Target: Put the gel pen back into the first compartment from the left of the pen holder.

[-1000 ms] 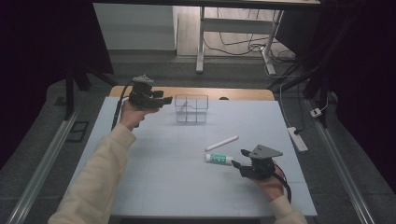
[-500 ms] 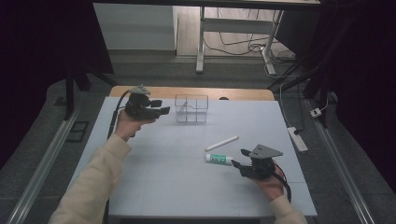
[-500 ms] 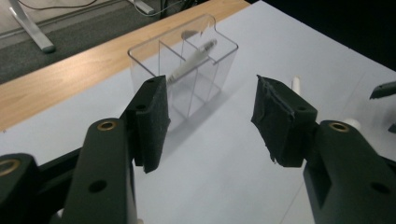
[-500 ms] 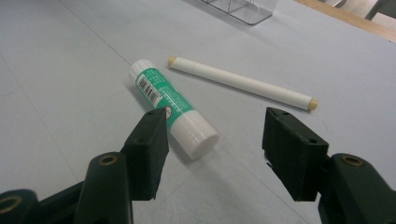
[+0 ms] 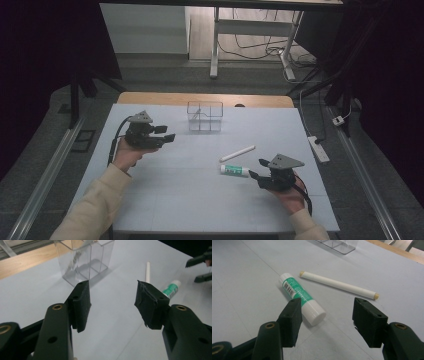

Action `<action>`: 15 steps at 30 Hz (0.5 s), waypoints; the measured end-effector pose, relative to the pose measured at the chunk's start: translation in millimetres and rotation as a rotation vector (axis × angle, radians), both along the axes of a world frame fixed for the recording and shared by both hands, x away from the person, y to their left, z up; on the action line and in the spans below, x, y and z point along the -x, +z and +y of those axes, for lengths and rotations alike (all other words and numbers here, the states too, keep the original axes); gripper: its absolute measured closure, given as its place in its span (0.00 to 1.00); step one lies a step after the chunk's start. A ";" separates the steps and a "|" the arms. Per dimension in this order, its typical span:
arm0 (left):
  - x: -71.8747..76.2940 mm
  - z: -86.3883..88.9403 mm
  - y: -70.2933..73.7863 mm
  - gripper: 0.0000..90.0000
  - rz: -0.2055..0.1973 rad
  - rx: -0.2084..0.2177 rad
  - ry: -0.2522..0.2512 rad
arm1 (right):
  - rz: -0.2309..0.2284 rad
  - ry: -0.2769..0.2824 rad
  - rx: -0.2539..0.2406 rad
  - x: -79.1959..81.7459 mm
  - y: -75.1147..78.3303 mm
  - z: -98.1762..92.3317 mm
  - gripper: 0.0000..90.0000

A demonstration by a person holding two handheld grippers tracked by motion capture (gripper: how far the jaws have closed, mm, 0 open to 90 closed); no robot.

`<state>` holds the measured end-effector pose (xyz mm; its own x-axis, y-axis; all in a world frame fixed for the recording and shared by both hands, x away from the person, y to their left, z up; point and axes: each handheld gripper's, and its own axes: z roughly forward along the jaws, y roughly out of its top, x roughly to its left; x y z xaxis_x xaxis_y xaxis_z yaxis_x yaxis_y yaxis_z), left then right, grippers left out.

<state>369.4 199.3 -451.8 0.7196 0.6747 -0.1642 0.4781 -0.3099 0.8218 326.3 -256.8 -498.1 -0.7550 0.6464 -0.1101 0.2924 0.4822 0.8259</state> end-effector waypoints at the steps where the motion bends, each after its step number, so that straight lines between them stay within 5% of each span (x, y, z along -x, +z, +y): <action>1: 3.8 1.3 -1.3 0.50 -0.003 0.002 0.000 | -0.001 0.000 0.000 0.0 0.3 -0.1 0.45; 15: 45.9 10.3 -21.9 0.48 0.000 -0.004 -0.017 | -0.002 0.000 -0.001 -0.6 1.8 -0.7 0.45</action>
